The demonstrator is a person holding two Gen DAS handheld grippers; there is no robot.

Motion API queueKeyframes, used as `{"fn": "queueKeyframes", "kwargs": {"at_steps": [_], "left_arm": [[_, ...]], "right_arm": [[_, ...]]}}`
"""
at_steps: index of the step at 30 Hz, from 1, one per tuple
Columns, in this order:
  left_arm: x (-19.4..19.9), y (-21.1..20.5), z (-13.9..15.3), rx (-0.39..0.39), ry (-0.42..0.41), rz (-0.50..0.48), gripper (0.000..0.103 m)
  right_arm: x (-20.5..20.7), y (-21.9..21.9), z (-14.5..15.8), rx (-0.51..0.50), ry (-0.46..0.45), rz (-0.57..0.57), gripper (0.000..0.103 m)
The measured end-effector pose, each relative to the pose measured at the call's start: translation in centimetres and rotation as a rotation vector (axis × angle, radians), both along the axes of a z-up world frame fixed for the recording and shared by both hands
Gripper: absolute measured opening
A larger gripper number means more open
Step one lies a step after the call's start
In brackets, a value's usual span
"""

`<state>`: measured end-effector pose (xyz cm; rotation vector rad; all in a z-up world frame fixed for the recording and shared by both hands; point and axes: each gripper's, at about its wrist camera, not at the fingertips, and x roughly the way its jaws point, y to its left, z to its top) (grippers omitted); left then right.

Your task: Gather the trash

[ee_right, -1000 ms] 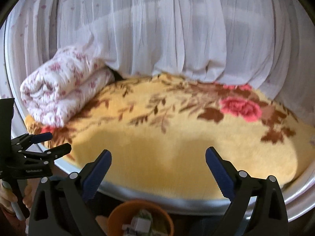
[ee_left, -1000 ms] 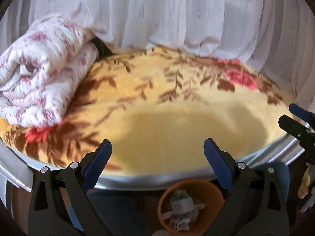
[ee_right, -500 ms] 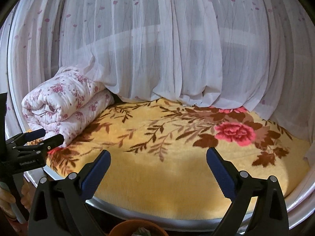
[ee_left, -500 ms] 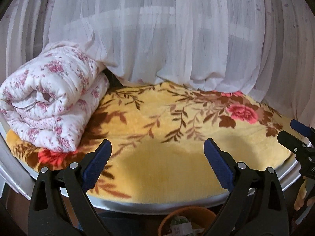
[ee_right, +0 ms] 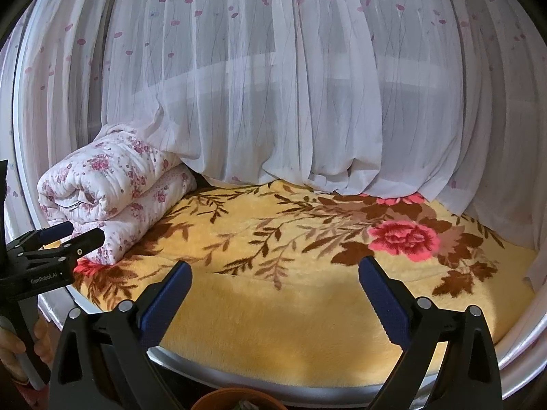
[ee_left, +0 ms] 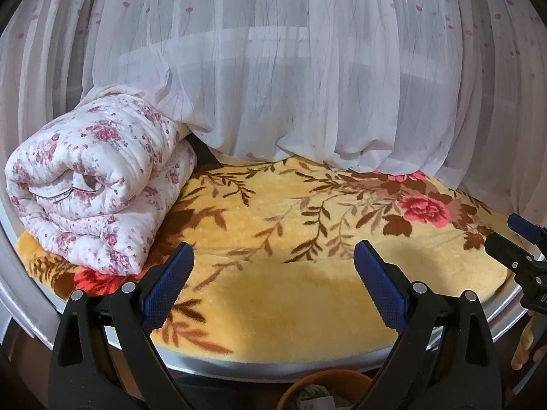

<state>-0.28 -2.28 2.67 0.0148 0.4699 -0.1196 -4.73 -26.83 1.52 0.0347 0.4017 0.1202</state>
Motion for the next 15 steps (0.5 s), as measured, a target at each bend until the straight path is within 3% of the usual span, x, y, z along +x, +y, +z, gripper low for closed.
{"fn": "queueKeyframes", "kwargs": {"at_steps": [15], "left_arm": [[0.0,-0.06,0.05,0.001,0.0,-0.002,0.092]], "right_arm": [[-0.07,0.13,0.01,-0.001,0.0,-0.002,0.097]]}}
